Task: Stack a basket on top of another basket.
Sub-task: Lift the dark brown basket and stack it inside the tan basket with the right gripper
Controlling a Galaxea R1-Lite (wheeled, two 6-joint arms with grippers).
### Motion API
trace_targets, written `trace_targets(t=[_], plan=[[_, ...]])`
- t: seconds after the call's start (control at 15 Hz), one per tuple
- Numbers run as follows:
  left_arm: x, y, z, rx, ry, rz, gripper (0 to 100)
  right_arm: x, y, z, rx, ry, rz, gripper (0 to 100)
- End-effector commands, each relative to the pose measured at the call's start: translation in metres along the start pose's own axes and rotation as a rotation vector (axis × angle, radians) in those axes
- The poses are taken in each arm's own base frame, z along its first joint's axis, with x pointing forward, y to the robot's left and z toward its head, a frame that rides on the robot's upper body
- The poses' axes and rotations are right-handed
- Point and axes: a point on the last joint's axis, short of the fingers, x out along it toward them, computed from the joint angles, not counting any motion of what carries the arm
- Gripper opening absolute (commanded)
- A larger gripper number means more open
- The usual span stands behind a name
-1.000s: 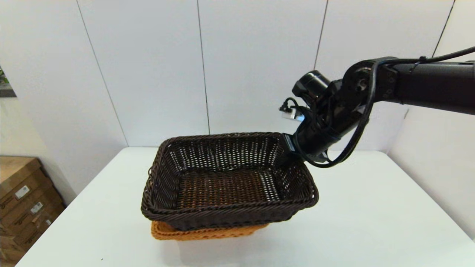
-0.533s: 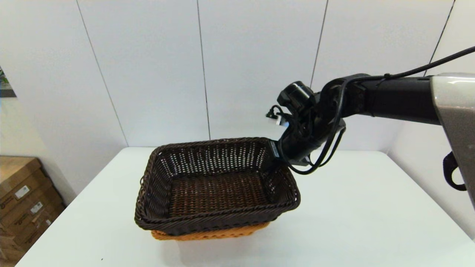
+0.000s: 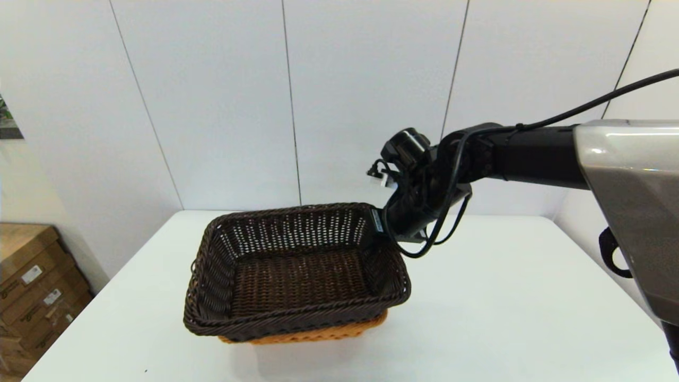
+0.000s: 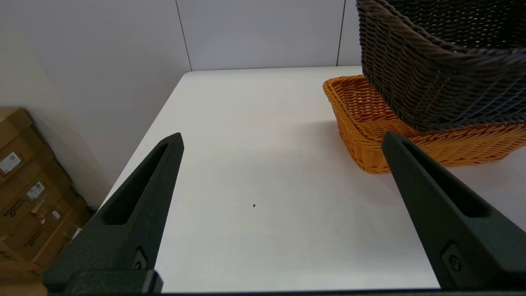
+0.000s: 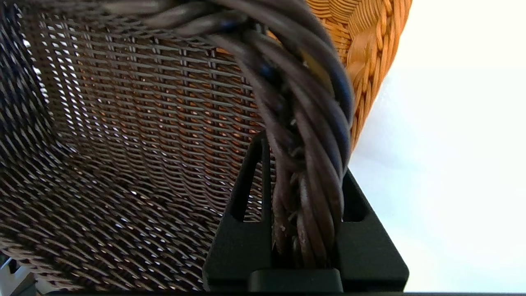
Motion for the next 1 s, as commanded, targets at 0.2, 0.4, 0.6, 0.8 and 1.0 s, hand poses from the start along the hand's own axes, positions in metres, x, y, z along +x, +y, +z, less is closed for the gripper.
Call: trace_targets(t=[0.2, 0.4, 0.6, 0.8, 1.0], plan=[[0.000, 0.000, -0.001, 0.001, 0.002, -0.001, 100, 0.006, -0.002, 0.001, 0.022, 0.005, 0.000, 0], [0.000, 0.000, -0.001, -0.001, 0.002, -0.001, 100, 0.011, -0.004, 0.001, 0.027, 0.011, -0.003, 0], [0.000, 0.000, -0.001, -0.001, 0.002, -0.001, 100, 0.014, -0.005, 0.005, 0.024, -0.019, 0.004, 0], [0.000, 0.000, -0.001, -0.001, 0.002, -0.001, 100, 0.014, -0.006, 0.009, 0.017, -0.049, 0.009, 0], [0.000, 0.000, 0.000, -0.001, 0.000, -0.001, 100, 0.020, -0.011, 0.010, 0.023, -0.048, 0.005, 0]])
